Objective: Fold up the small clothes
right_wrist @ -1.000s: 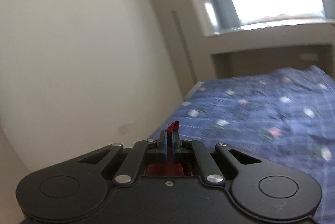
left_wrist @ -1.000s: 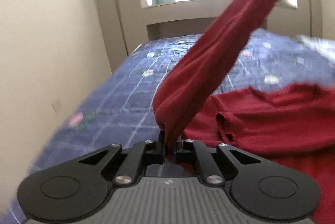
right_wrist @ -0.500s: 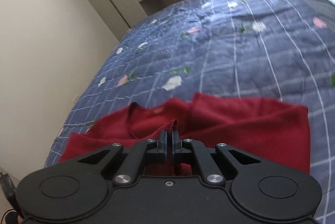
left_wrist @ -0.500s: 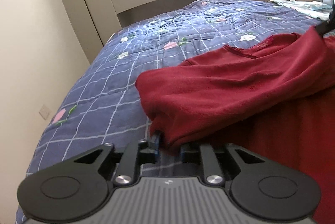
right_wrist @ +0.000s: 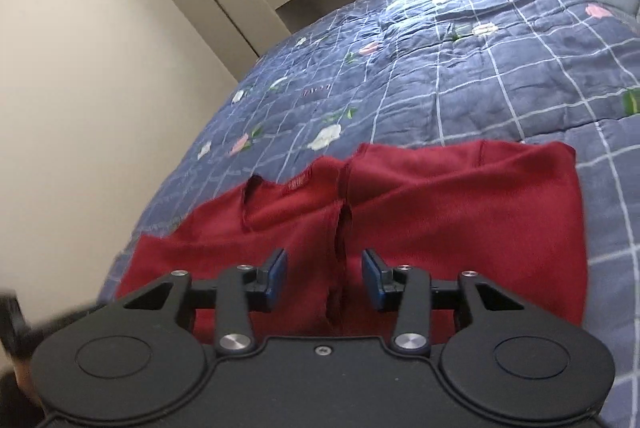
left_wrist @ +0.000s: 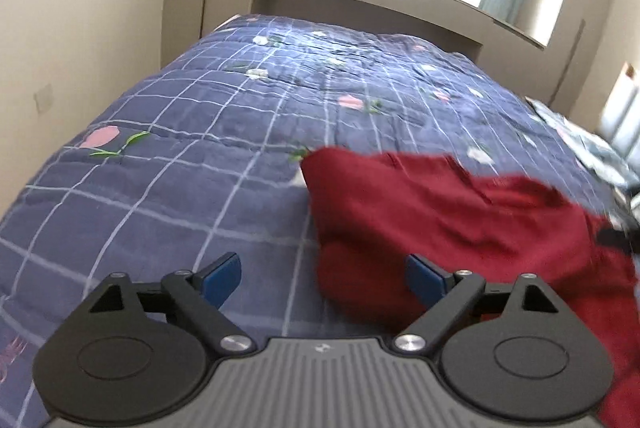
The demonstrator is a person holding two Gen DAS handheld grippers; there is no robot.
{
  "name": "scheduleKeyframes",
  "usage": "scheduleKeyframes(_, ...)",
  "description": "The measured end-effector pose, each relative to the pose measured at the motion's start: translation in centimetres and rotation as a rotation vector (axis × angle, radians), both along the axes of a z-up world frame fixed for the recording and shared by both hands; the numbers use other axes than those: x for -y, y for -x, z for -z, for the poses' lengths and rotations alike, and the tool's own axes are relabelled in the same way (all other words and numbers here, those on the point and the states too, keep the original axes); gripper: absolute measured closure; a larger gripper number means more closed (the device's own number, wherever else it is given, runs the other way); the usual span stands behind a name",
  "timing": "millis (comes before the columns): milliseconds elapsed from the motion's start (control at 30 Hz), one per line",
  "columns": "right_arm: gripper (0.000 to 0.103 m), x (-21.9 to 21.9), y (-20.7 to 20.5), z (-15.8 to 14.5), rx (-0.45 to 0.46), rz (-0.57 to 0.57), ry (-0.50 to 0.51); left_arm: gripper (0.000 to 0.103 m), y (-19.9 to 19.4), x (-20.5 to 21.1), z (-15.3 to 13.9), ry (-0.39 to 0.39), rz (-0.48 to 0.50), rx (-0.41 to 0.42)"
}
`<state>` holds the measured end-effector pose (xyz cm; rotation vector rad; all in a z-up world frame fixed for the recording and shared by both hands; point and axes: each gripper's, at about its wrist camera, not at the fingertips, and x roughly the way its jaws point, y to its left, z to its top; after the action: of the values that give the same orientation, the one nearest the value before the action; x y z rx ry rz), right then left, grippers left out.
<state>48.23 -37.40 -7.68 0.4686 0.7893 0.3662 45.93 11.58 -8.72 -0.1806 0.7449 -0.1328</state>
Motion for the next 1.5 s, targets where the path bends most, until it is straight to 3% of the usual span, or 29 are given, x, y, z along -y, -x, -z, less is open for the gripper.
scheduleKeyframes(167,0.063,-1.1,1.1,0.3,0.029,-0.018,0.042,0.018,-5.2,-0.3,1.5,0.075,-0.022,-0.066)
scheduleKeyframes(267,0.082,-2.1,1.3,0.3,0.046,-0.015,0.067,0.03,-7.0,-0.8,2.1,0.165,-0.03,-0.103)
scheduleKeyframes(300,0.093,-2.4,1.4,0.2,0.053,-0.015,0.079,0.043,-7.3,-0.9,2.3,0.195,-0.028,-0.109)
scheduleKeyframes(333,0.094,-2.6,1.5,0.1,0.058,-0.013,0.088,0.074,-7.7,-0.9,2.4,0.224,-0.011,-0.117)
scheduleKeyframes(367,0.095,-2.6,1.7,0.1,0.066,-0.006,0.09,0.086,-7.9,-0.7,2.5,0.233,0.004,-0.128)
scheduleKeyframes(433,0.097,-2.7,2.4,-0.4,0.091,0.013,0.101,0.095,-7.9,-0.1,2.0,0.193,0.011,-0.099)
scheduleKeyframes(533,0.098,-2.5,3.8,-1.2,0.118,0.065,0.108,0.095,-7.2,1.4,1.1,0.11,0.056,-0.027)
scheduleKeyframes(667,0.098,-2.3,4.6,-0.4,0.102,0.094,0.144,0.092,-7.8,2.7,2.1,0.032,0.04,-0.063)
scheduleKeyframes(767,0.095,-2.6,4.6,1.0,0.06,0.088,0.149,0.07,-7.4,2.1,2.3,0.075,-0.012,-0.074)
scheduleKeyframes(833,0.08,-2.7,5.1,1.0,0.082,0.094,0.17,0.038,-6.6,1.3,2.0,0.1,-0.03,-0.063)
scheduleKeyframes(933,0.064,-2.8,6.1,0.6,0.129,0.104,0.202,0.024,-4.5,-0.3,1.4,0.128,-0.022,-0.029)
scheduleKeyframes(1000,0.055,-2.9,6.6,0.3,0.151,0.116,0.231,0.024,-3.1,-1.4,1.4,0.158,-0.014,-0.027)
scheduleKeyframes(1100,0.05,-3.4,7.1,-0.1,0.188,0.105,0.27,0.024,-0.9,-3.0,1.9,0.224,-0.001,-0.023)
scheduleKeyframes(1200,0.04,-4.6,7.1,-0.4,0.222,0.064,0.32,0.024,0.3,-3.6,2.6,0.236,0.019,-0.028)
scheduleKeyframes(1367,0.039,-6.8,5.7,0.0,0.233,0.006,0.344,0.024,-0.4,-3.2,3.4,0.286,0.025,-0.019)
scheduleKeyframes(1400,0.036,-7.2,5.3,0.0,0.231,-0.001,0.341,0.027,-0.5,-3.1,3.4,0.302,0.023,-0.017)
scheduleKeyframes(1500,0.029,-9.1,3.1,-0.7,0.237,-0.062,0.318,0.054,-0.8,-2.2,3.8,0.326,0.046,-0.03)
